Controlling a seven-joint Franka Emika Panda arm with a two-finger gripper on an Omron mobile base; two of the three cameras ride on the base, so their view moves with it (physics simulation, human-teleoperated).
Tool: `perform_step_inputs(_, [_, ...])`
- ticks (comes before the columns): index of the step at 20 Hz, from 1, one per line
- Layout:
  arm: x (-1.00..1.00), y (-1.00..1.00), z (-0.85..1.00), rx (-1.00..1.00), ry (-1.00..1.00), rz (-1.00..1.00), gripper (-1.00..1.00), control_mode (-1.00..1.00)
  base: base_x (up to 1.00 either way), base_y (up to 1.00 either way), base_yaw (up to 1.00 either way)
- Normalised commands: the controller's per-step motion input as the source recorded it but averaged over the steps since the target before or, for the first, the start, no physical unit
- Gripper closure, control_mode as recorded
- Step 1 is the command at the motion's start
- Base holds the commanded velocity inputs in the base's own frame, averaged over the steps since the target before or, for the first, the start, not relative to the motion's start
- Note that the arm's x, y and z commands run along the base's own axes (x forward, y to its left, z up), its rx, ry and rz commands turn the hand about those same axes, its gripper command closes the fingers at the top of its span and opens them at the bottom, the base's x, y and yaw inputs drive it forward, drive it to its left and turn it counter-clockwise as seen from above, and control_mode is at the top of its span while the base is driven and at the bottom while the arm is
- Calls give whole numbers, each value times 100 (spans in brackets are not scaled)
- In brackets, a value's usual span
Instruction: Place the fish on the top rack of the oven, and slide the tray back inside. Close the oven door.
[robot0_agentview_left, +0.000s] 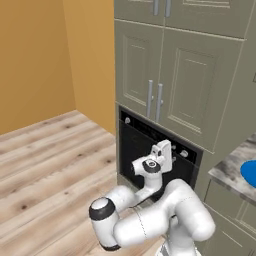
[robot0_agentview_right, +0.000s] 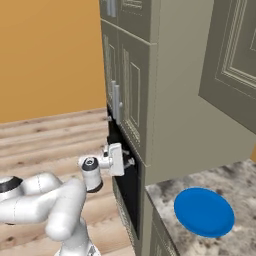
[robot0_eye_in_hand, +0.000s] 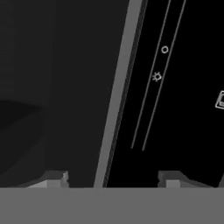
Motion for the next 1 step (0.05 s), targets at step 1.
perform_step_inputs(1, [49,-97,-1,9,-14,-19,-100,-100,0,0,0])
